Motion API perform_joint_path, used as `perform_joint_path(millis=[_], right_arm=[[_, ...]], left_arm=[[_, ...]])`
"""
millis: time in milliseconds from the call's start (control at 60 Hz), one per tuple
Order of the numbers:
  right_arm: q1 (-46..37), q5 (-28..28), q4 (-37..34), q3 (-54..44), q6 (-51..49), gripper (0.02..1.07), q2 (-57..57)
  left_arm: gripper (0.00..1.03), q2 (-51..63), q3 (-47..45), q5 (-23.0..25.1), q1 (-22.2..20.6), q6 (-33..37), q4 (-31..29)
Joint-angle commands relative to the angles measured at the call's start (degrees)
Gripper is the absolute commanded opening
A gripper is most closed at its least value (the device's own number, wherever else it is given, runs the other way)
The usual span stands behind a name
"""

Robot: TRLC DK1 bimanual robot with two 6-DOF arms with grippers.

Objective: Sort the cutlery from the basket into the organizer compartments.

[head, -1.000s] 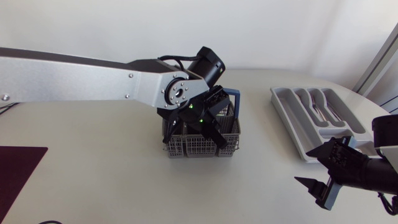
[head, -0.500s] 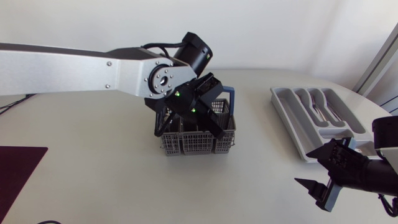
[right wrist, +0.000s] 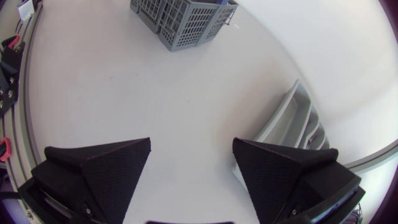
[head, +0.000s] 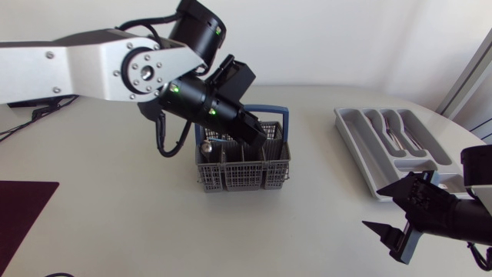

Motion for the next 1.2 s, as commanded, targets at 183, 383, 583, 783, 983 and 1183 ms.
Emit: perform_joint_path(millis=[183,383,583,783,983,1183], right_arm=[[1.7,-3.9,-1.5,3.2,6.0,0.97,-3.6],[2.9,-7.5,-2.3,6.2,9.8,0.97,-5.9],[6.0,-9.2,-3.1,7.8,11.8,0.97,-6.8],[11.0,-9.3,-3.1,7.4,13.1,0.97,-8.2],[15.8,-9.3,-3.0,7.3,13.5,0.97,-8.9],[21.3,-9.1,-3.2,6.2,13.4,0.97,-10.4]], left_arm=[[0.03,-8.9,-3.6,4.6,-1.9,-0.8,3.1],[0.03,-10.8,-4.4,7.0,-4.2,1.6,3.4],[0.03,-7.8,-5.0,8.5,-6.9,6.2,3.3],[0.03,-4.6,-4.5,9.8,-9.1,12.4,1.9],[0.03,-1.8,-2.6,11.8,-10.9,21.0,-3.9],[0.03,-0.3,-1.0,14.3,-12.0,27.9,-9.5]])
